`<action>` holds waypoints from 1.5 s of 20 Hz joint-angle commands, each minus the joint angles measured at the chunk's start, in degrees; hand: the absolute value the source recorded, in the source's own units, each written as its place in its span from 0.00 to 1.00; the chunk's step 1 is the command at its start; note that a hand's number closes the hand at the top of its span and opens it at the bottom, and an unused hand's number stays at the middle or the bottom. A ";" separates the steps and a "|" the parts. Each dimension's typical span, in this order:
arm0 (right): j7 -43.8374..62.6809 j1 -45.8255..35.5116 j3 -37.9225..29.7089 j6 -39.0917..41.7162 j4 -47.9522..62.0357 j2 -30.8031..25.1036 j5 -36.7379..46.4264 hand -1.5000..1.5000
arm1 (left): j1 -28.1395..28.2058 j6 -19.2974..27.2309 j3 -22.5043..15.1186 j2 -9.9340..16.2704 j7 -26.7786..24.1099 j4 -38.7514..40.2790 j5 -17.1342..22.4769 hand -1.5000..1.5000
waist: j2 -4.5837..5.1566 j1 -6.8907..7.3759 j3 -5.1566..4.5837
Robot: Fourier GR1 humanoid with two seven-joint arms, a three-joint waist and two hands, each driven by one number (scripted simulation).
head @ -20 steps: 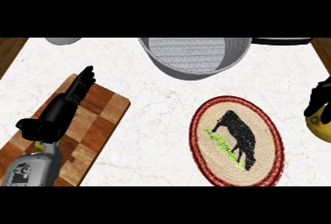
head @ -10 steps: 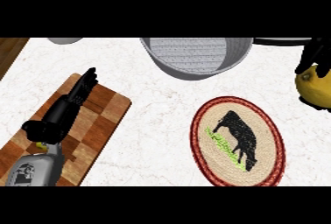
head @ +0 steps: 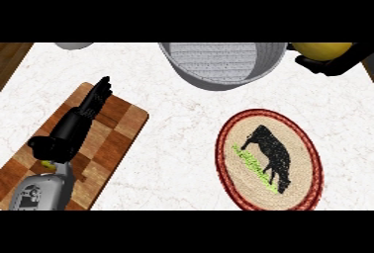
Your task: Pick the lemon from the placemat and place it in the basket
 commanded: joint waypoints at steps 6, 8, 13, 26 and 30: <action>-4.68 -13.71 -1.55 0.44 23.44 6.72 9.26 1.00 | -3.50 -2.24 2.03 2.05 1.03 0.88 1.99 0.50 | 0.55 0.75 0.04; -8.95 -14.09 -0.21 -1.28 27.41 8.39 12.99 1.00 | -0.79 0.07 -0.97 -0.27 -0.37 0.33 -1.27 0.50 | 0.75 1.31 0.06; -12.61 -17.97 -0.26 -4.33 35.40 12.48 16.29 1.00 | -0.85 -3.36 0.56 1.25 0.87 -1.45 2.55 0.50 | 0.93 2.04 0.06; -18.95 -21.00 -8.29 -8.60 48.46 14.19 13.12 1.00 | -3.18 -0.89 -1.66 -0.87 2.14 -0.91 -0.29 0.50 | 1.71 3.24 0.13; -22.11 -22.05 -7.57 -9.65 49.16 13.34 15.00 0.00 | -2.08 -1.79 -0.78 -0.11 -1.13 1.36 0.09 0.50 | 2.01 3.50 0.09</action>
